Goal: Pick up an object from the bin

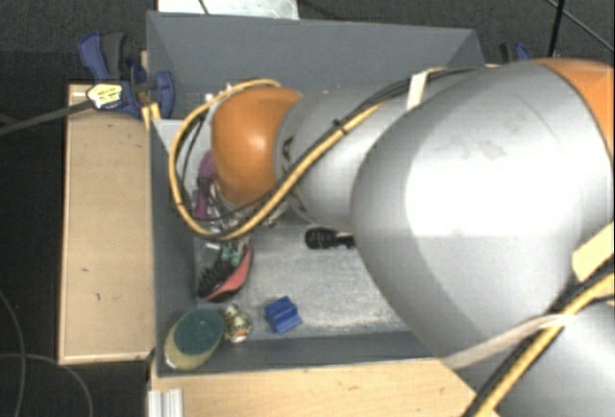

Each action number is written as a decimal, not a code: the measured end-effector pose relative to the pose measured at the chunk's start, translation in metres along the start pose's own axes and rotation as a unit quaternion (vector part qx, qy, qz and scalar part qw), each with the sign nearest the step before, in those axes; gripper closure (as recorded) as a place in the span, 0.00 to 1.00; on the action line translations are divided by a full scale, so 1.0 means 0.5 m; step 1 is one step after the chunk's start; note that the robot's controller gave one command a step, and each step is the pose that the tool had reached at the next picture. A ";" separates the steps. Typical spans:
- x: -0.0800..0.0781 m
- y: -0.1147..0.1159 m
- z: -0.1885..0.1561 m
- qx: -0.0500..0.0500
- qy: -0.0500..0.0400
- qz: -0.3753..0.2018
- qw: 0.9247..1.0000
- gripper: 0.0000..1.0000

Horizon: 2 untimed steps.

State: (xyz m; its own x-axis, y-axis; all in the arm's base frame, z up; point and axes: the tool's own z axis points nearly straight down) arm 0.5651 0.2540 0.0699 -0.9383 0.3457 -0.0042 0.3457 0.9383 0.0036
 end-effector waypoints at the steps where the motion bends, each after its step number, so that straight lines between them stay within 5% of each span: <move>1: -0.018 0.005 -0.225 -0.002 -0.002 0.026 1.000 1.00; 2: 0.022 -0.108 -0.152 0.004 0.003 -0.055 0.998 1.00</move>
Offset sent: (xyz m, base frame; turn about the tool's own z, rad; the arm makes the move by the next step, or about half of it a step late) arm 0.0061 -0.0017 0.1066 0.0545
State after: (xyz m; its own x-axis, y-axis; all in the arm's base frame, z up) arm 0.5359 0.2071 0.1458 -0.9704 0.2414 0.0022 0.2414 0.9704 -0.0037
